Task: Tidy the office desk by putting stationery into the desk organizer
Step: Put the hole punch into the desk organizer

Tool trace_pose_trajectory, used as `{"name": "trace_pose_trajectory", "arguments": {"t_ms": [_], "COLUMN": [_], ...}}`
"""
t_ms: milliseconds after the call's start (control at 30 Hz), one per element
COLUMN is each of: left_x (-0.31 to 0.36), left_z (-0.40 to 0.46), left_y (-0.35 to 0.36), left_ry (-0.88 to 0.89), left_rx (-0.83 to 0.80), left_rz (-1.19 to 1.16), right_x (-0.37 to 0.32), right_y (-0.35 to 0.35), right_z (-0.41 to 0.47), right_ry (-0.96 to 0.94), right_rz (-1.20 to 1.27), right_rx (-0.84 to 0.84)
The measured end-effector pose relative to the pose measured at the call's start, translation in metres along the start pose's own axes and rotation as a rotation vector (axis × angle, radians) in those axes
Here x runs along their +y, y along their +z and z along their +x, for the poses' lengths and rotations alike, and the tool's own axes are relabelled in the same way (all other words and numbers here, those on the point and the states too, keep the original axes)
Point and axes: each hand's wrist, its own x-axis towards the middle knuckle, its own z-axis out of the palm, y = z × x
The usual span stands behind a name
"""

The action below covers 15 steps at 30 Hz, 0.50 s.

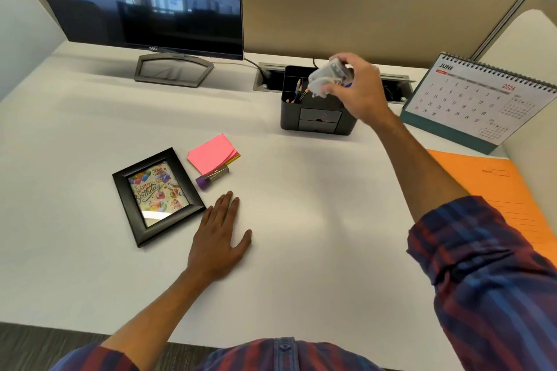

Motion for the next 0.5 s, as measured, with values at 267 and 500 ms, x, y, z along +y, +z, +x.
{"name": "trace_pose_trajectory", "arguments": {"t_ms": [267, 500], "left_x": [0.002, 0.002], "left_z": [0.000, 0.000], "left_y": [-0.001, -0.002], "left_ry": [-0.005, -0.006], "left_rx": [-0.011, -0.012], "left_rz": [0.009, 0.003], "right_x": [0.003, 0.022], "right_y": [-0.020, -0.018], "right_z": [0.047, 0.060], "right_ry": [-0.061, -0.086], "right_rz": [-0.175, -0.470], "right_rx": [0.185, 0.011]}}
